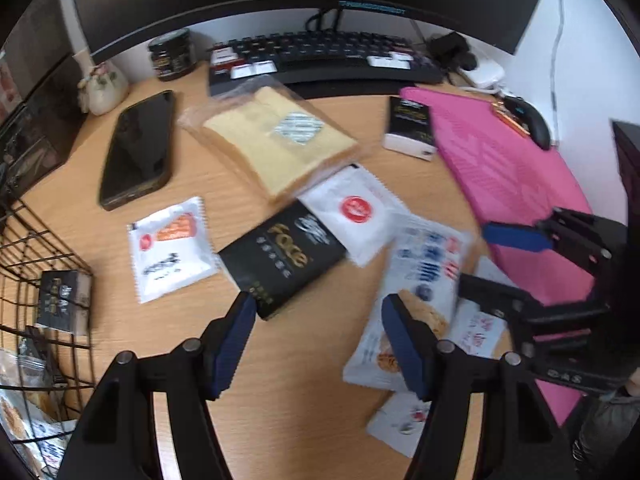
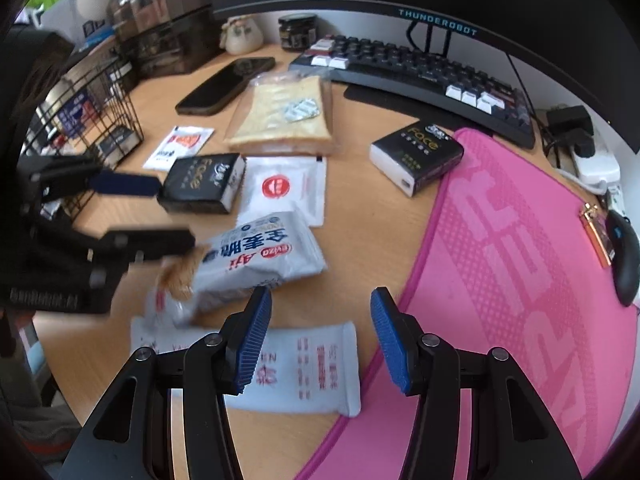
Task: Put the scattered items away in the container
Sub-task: 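Move both open tools back over the snacks on the desk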
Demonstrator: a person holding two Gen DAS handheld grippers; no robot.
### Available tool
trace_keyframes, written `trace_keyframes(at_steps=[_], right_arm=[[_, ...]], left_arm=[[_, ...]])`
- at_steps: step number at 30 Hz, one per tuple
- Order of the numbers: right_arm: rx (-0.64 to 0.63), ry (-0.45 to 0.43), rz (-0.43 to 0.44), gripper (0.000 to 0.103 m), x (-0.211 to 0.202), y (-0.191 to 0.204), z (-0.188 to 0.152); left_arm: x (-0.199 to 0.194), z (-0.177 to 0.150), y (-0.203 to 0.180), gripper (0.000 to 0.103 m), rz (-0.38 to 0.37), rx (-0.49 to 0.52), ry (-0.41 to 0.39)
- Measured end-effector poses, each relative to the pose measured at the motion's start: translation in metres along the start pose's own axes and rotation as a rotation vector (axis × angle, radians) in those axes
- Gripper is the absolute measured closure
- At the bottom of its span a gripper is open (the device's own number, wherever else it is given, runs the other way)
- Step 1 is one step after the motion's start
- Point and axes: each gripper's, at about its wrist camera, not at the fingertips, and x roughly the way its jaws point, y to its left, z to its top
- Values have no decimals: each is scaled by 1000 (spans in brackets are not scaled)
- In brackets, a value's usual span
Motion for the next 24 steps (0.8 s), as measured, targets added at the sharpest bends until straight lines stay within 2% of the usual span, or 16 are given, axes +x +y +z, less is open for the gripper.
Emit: trace_keyframes(at_steps=[5, 7, 10, 13, 15, 18, 21, 24], right_arm=[[49, -34, -34, 51, -10, -17, -1], [69, -36, -41, 51, -15, -23, -3], [78, -47, -22, 51, -23, -20, -4], [42, -36, 1, 51, -25, -2, -4], [22, -12, -23, 51, -21, 6, -5], [43, -3, -80, 51, -16, -1, -11], [88, 21, -55, 51, -10, -14, -14], [91, 17, -69, 51, -7, -16, -12]], left_arm=[[-7, -3, -17, 32, -93, 43, 27], [-15, -2, -14, 32, -73, 45, 3], [-23, 6, 9, 32, -22, -10, -44], [-9, 15, 25, 32, 13, -15, -13], [2, 17, 29, 32, 46, -6, 23], [-3, 19, 40, 32, 32, -46, -11], [-4, 23, 46, 32, 52, -57, -29], [0, 30, 55, 32, 74, -86, -47]])
